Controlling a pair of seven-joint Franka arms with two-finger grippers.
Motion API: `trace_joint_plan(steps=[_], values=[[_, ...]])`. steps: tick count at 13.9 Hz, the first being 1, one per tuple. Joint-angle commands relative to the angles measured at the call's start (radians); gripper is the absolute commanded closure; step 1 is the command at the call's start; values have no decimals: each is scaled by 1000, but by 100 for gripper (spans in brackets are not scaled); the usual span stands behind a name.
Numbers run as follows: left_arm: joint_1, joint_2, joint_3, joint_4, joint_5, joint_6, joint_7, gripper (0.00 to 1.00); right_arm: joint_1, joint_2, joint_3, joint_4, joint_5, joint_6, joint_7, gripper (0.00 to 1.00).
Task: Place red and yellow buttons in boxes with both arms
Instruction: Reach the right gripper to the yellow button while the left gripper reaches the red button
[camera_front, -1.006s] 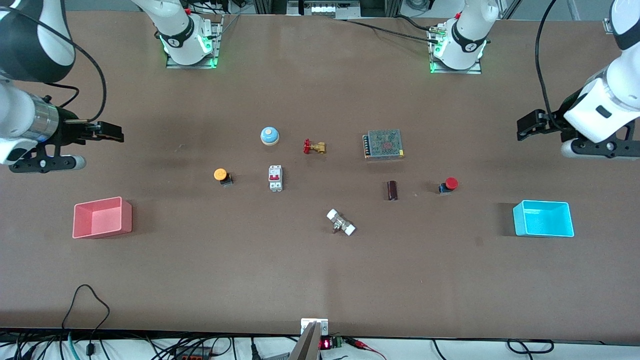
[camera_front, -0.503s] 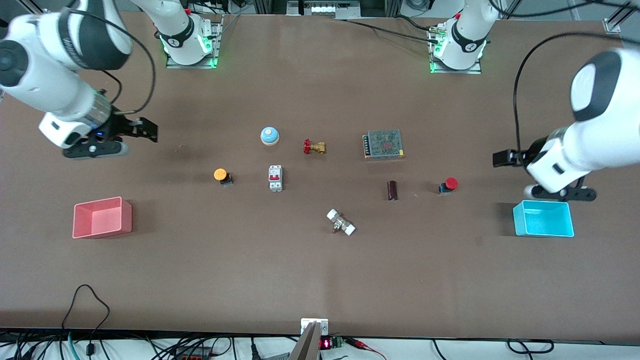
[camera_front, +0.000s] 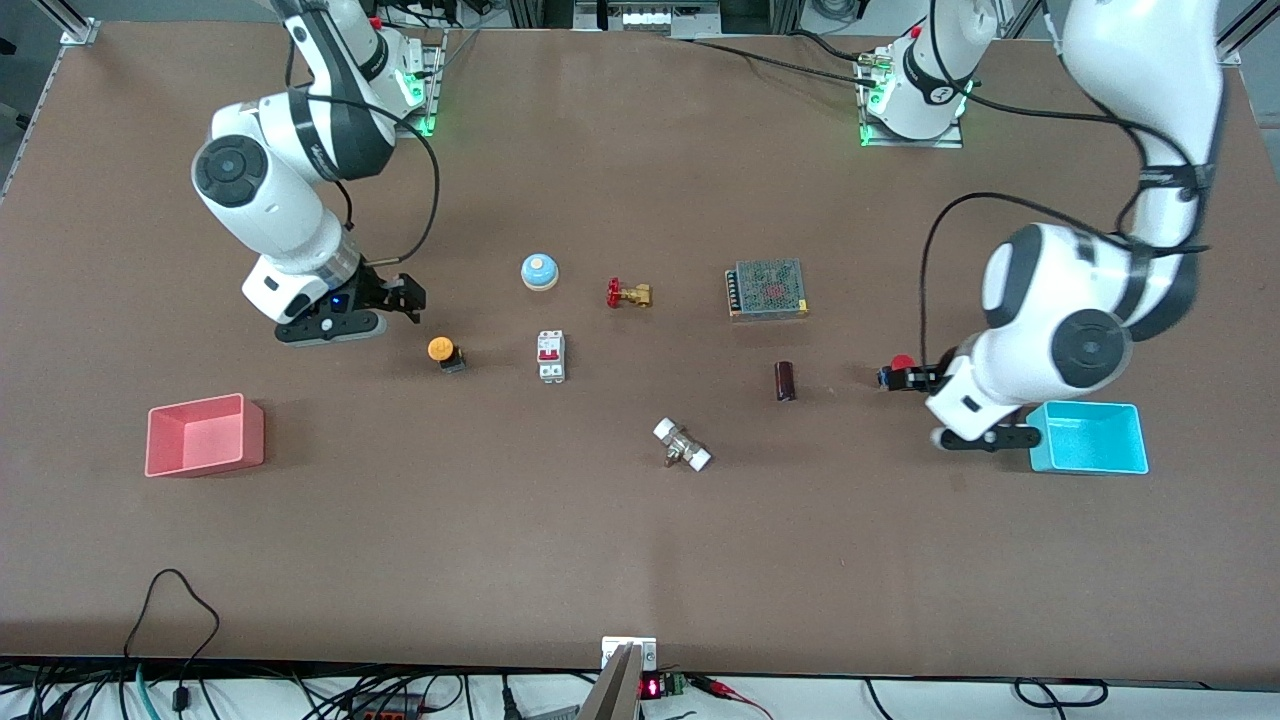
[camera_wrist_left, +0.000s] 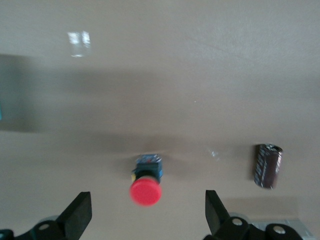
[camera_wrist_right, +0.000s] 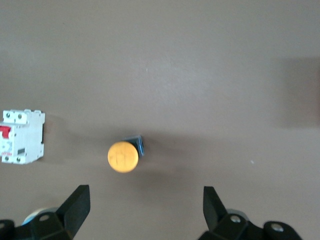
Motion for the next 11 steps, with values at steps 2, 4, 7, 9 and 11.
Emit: trace_joint_plan(steps=[2,4,7,9,11], values=[[3,-40,6,-165,65,144,-18,0,27,96,-8,37,-8,52,-22,0],[3,-40,6,-193,73,166,-18,0,39,109,-8,45,-2,56,-18,0],[6,-40,6,-297,73,300,-18,0,38,131,-8,57,-1,63,-15,0],[8,-40,6,-363,73,420,-18,5,55,156,-8,57,1,100,-16,0],[8,-39,6,-388,73,460,-19,21,55,182,-8,57,-1,123,-21,0]])
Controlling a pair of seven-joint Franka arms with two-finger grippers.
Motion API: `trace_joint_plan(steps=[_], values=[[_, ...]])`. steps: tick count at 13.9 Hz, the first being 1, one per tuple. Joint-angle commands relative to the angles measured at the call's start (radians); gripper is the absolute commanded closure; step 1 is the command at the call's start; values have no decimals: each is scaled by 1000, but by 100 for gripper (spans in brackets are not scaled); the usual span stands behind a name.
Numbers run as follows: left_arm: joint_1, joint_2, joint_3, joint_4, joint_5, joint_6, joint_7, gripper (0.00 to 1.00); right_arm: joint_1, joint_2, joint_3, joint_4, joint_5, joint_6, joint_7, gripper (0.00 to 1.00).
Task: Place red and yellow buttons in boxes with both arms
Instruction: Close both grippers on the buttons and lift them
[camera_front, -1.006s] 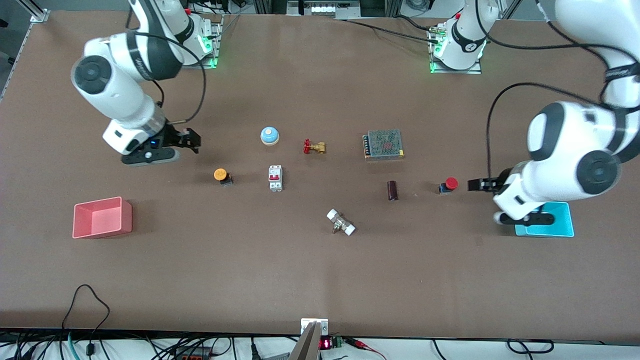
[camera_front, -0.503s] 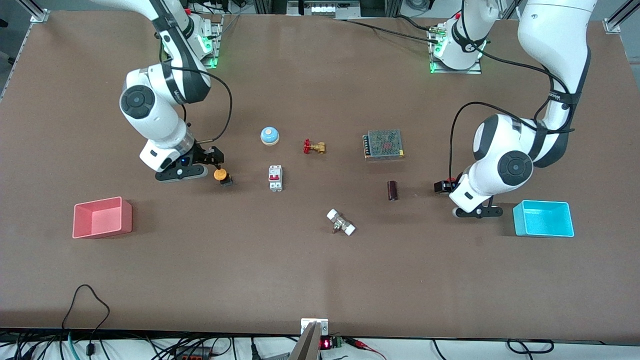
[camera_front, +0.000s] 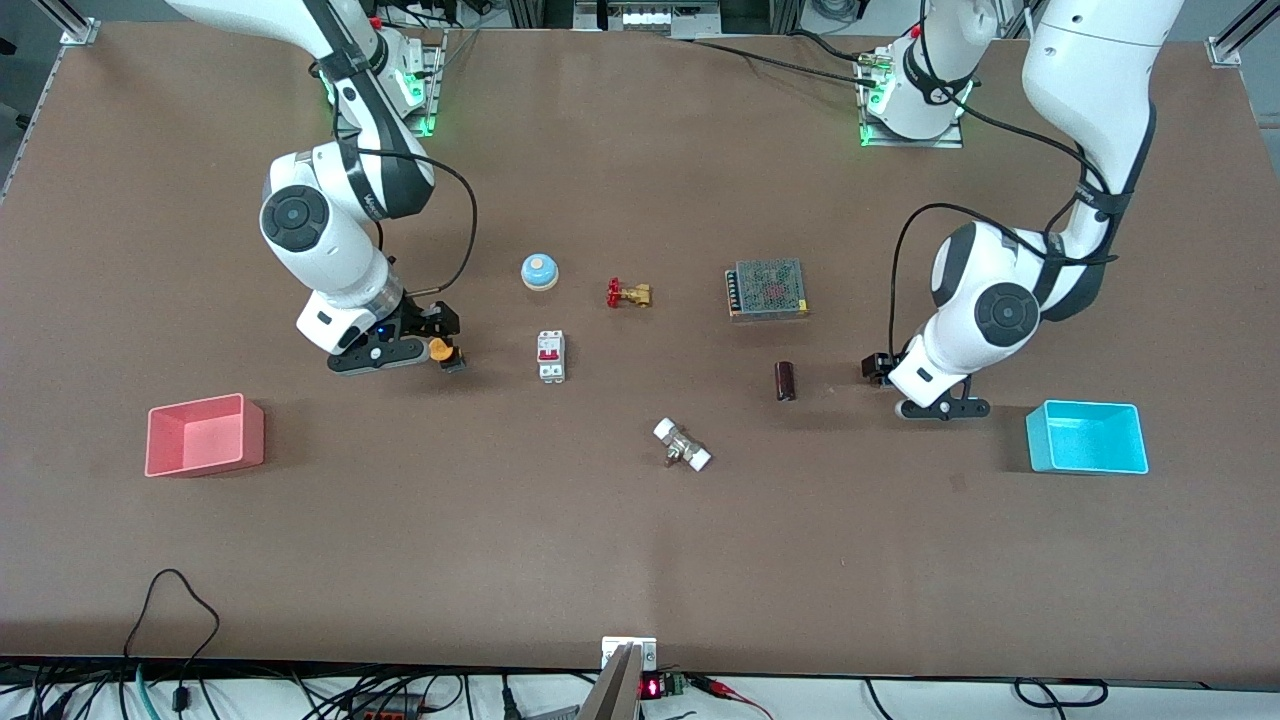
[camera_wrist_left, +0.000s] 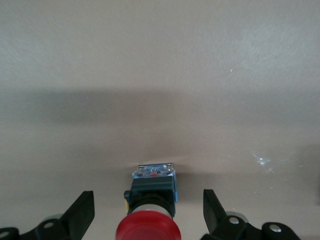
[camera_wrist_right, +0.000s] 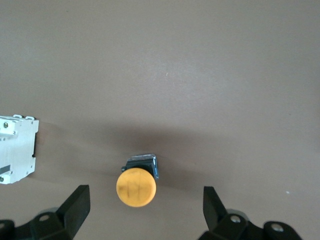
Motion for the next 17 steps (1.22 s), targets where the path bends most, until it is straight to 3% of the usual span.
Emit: trace_joint_plan(steps=[1,3,5,7,10,12,14,17], values=[[4,-38,1,-56,22,43,-15,37,17,41,-8,15,0,32,-9,0],[4,-38,1,-51,22,41,-15,62,15,51,-8,15,0,53,-5,0],[5,-43,1,-34,22,31,-10,74,15,72,-7,14,0,79,-12,0],[11,-49,8,13,22,2,2,75,15,95,-7,12,0,95,-12,0],[25,-43,51,232,22,-262,112,75,12,107,10,9,2,106,-3,0],[41,-40,83,329,31,-362,170,75,9,120,15,11,0,106,-1,0],[41,-46,129,360,135,-384,217,74,9,124,15,11,0,107,-1,0],[89,-40,194,363,231,-352,267,74,8,133,26,11,0,107,-3,10]])
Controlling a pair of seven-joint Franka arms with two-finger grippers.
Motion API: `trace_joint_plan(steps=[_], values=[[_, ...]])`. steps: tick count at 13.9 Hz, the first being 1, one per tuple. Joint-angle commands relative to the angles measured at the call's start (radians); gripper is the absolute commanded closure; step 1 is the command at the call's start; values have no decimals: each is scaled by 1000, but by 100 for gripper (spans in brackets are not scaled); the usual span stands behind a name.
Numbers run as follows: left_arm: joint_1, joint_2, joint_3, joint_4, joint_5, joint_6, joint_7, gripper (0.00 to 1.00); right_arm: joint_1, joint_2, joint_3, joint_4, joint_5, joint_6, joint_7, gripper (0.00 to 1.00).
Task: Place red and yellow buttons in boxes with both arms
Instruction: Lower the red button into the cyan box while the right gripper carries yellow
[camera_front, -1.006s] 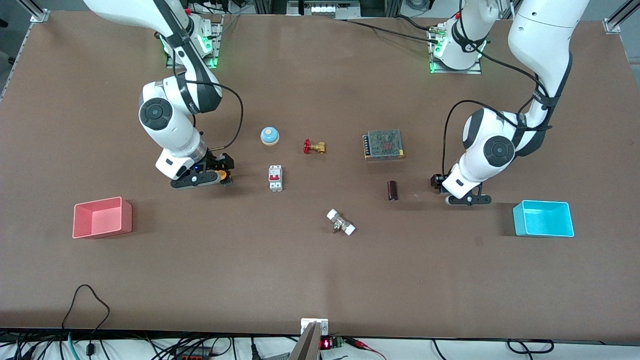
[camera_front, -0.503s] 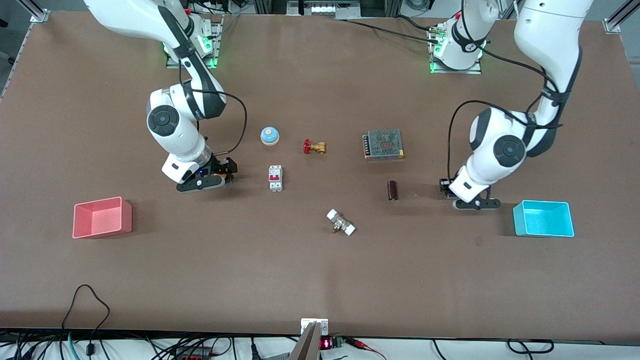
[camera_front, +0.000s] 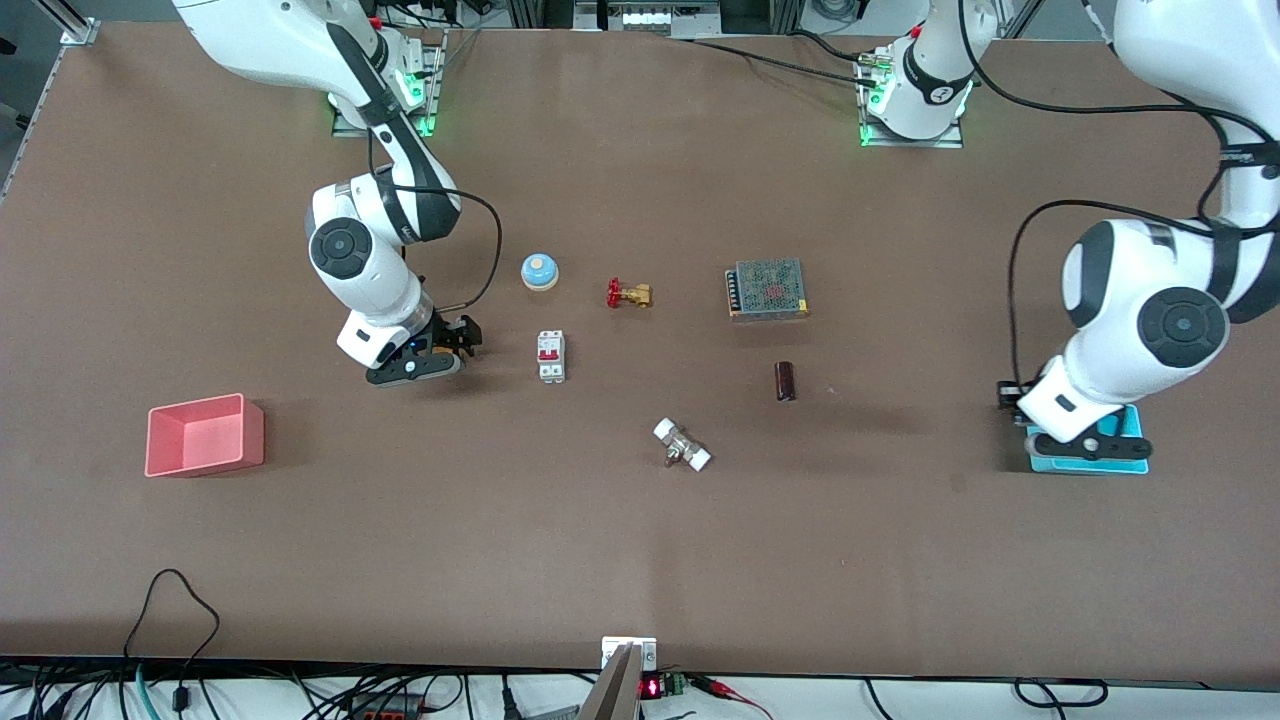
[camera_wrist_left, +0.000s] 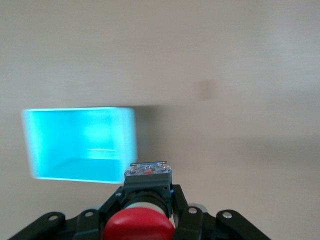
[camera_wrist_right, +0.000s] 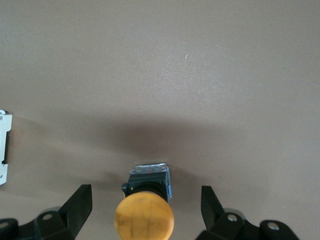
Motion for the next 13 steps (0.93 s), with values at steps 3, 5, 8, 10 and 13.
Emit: trace_joint_plan(steps=[3,5,8,10,13], values=[[132,85,27,12,33,144,127,74,-5,14,12,9,-1,7,-17,28],[178,150,21,12,22,257,156,74,-5,14,12,9,-9,7,-20,43],[185,172,18,9,-7,273,158,74,-11,18,12,9,-10,7,-56,55],[185,185,15,1,-22,273,158,74,-13,18,12,9,-10,7,-70,64],[185,192,4,-5,-33,271,181,74,-19,12,10,12,-10,4,-76,67]])
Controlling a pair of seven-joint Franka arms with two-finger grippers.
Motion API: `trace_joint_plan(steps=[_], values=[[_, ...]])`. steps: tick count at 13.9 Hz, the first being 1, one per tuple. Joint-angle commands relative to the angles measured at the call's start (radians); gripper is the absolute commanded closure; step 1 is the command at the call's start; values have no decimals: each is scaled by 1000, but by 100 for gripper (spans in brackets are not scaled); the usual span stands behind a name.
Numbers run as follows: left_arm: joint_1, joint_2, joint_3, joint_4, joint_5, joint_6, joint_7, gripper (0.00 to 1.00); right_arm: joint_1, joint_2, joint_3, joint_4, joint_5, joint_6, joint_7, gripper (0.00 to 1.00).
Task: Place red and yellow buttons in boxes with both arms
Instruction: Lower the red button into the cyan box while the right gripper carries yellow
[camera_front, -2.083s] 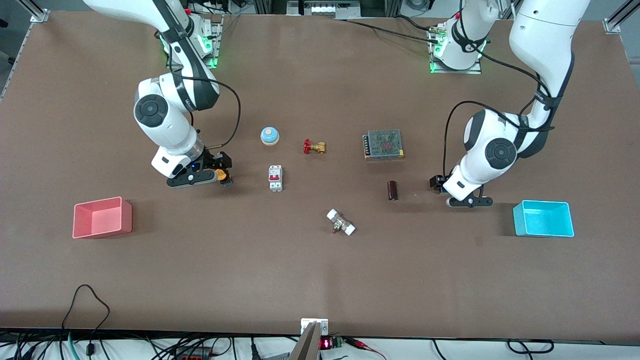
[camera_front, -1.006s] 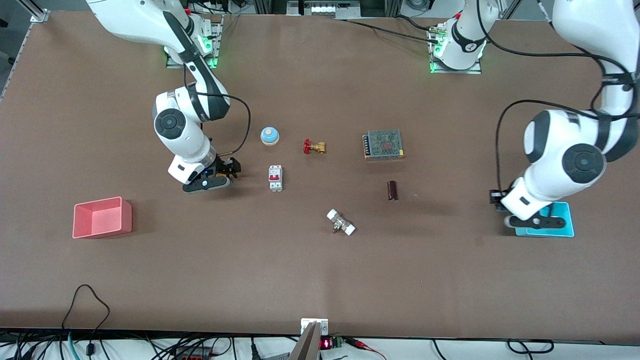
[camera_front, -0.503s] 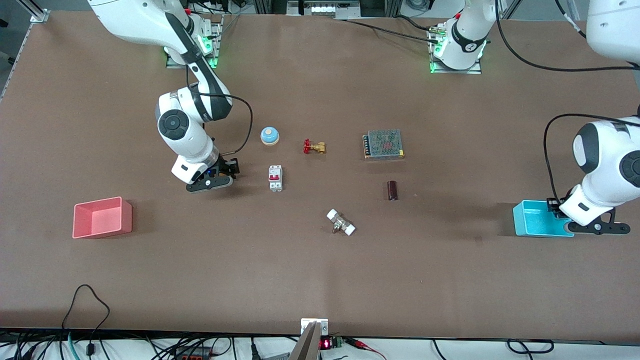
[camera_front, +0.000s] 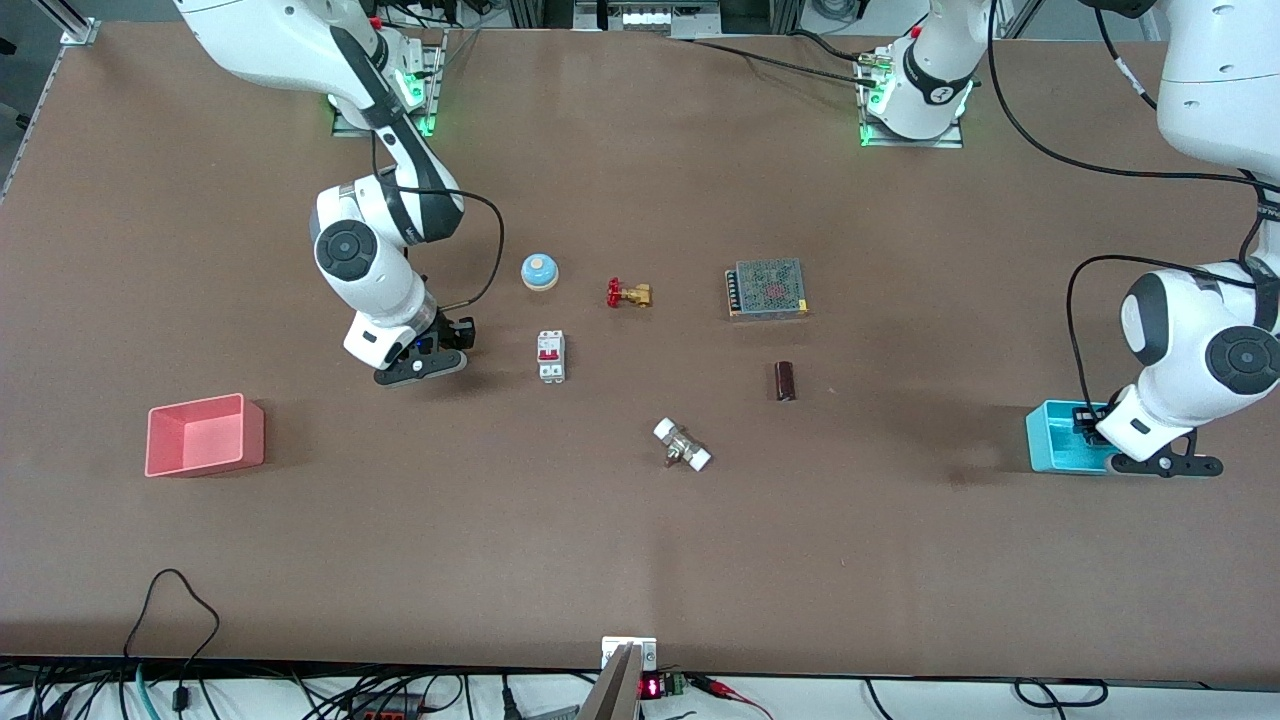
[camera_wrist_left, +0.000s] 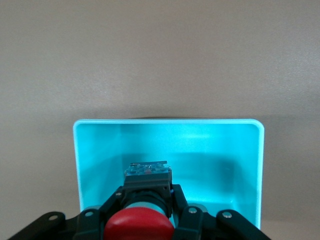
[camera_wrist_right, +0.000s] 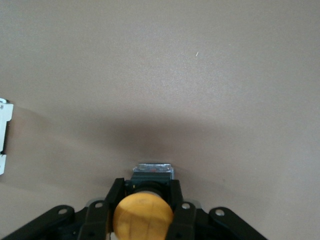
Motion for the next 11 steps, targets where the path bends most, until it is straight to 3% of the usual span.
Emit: trace_joint_plan(steps=[1,4,5,6,8,11], values=[[7,9,-14,2,-27,-8,46,73,-17,1,5,13,-8,0,-33,67],[21,26,-28,2,-53,-8,60,70,-31,-28,-1,30,-7,-19,-53,67],[24,27,-28,2,-53,-8,61,68,-42,-50,-1,53,-7,-82,-53,69],[28,30,-31,2,-53,-8,61,57,-49,-67,-4,95,-7,-158,-55,70],[27,35,-33,3,-53,-8,61,24,-77,-84,-13,198,-4,-324,-85,70],[30,20,-39,12,-55,-13,63,4,-107,-104,-82,300,4,-446,-220,70]])
